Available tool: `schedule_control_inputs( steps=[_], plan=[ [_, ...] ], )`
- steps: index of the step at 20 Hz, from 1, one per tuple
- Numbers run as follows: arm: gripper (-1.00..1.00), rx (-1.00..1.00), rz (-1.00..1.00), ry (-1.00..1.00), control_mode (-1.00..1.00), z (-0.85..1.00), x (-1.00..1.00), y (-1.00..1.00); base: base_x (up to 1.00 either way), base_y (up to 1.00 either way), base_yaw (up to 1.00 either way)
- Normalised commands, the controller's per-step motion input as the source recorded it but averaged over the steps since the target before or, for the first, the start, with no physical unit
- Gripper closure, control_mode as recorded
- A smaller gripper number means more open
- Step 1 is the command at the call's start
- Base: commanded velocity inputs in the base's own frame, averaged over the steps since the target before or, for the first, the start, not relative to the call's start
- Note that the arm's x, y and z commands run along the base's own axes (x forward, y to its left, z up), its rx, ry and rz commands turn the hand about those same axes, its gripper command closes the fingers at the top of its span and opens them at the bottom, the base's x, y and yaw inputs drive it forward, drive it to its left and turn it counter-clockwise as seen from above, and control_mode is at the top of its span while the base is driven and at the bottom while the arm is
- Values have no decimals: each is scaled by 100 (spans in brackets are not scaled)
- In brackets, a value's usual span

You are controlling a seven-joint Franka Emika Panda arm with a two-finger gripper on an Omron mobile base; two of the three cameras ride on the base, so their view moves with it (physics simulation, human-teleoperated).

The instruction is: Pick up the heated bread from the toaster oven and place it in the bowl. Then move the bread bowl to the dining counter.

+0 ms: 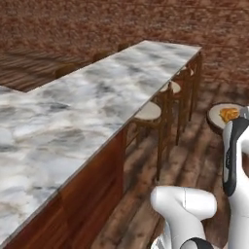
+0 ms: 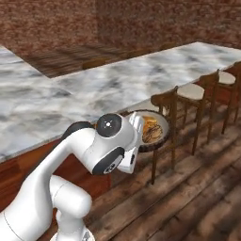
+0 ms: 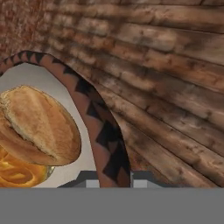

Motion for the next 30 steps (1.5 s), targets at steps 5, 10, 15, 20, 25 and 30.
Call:
schedule_control_inputs(
  steps=[5, 10, 15, 20, 25, 30],
  plan=[
    [100, 0, 0, 0, 100, 0, 0, 0, 100, -76, 55],
    [100, 0, 0, 0, 100, 0, 0, 0, 100, -84, 40],
    [100, 0, 0, 0, 100, 0, 0, 0, 100, -56, 39],
    [100, 0, 0, 0, 100, 0, 0, 0, 100, -25, 32],
    [100, 0, 0, 0, 100, 0, 0, 0, 98, 24, 24],
    [100, 0, 0, 0, 100, 0, 0, 0, 36, 0, 28]
  ],
)
